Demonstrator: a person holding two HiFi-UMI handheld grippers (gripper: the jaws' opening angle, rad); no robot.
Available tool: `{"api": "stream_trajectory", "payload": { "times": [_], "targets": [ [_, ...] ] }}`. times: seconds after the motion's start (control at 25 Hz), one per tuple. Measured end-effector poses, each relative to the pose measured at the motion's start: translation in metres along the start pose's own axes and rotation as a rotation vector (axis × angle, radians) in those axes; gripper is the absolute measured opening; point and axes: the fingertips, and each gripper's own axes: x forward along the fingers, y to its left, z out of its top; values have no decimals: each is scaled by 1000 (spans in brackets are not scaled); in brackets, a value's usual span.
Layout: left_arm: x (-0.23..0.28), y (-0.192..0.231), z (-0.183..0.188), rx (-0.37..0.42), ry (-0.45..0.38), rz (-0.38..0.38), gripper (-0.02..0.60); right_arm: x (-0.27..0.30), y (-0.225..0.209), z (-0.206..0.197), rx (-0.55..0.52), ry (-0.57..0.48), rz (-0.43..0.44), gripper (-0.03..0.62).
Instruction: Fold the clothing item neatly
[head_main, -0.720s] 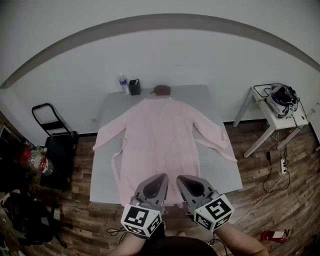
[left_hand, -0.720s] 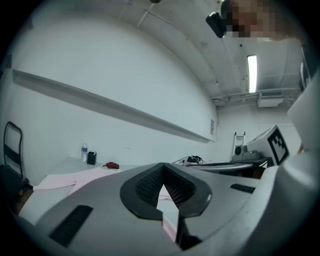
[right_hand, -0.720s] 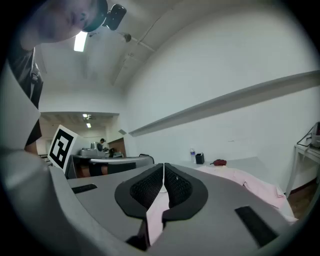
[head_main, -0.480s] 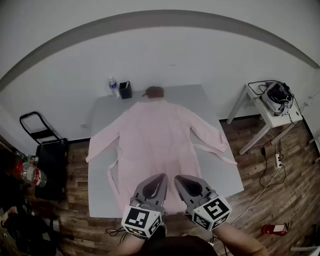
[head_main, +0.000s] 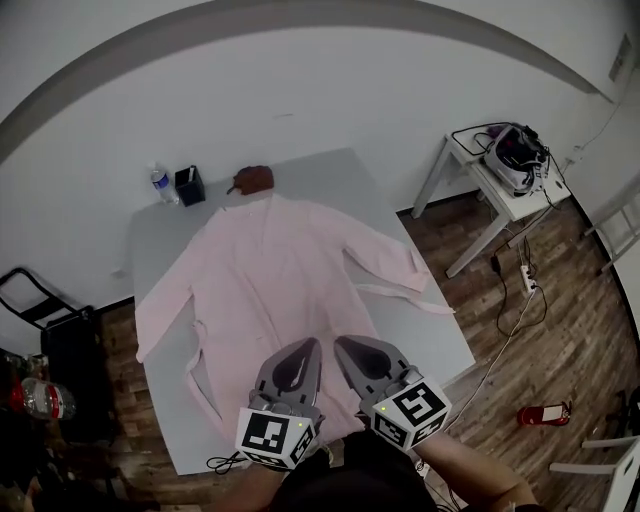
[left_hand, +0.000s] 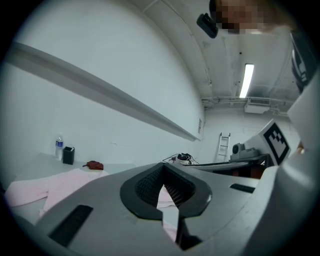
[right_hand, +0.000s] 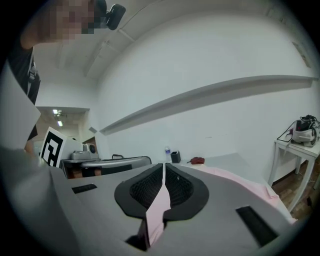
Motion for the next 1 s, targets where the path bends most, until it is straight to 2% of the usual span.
{"api": "stream_trajectory", "payload": {
  "times": [0.24,0.36,0.48,0.64,0.8,0.92,1.0],
  "targets": [
    [46,8,-13,-4,19,-18,5,25,-58,-18,31,13,-27,17],
    [71,13,-15,-2,21,-18,5,34,-126,-39,33,34,-99,21],
    [103,10,-26,-6,26,-25,5,29,-204,-62,49,56,-199,90],
    [158,-4,-49,-22,38,-57,5,27,-267,-87,33,97,-270,95],
    [204,-18,-72,-24,72,-107,5,30,-329,-133,-16,193,-349,130],
    [223,-23,-86,-22,113,-125,5,24,-384,-178,-104,323,-425,171],
    [230,-23,-96,-23,146,-127,5,20,-411,-207,-172,423,-436,191]
  ]
}}
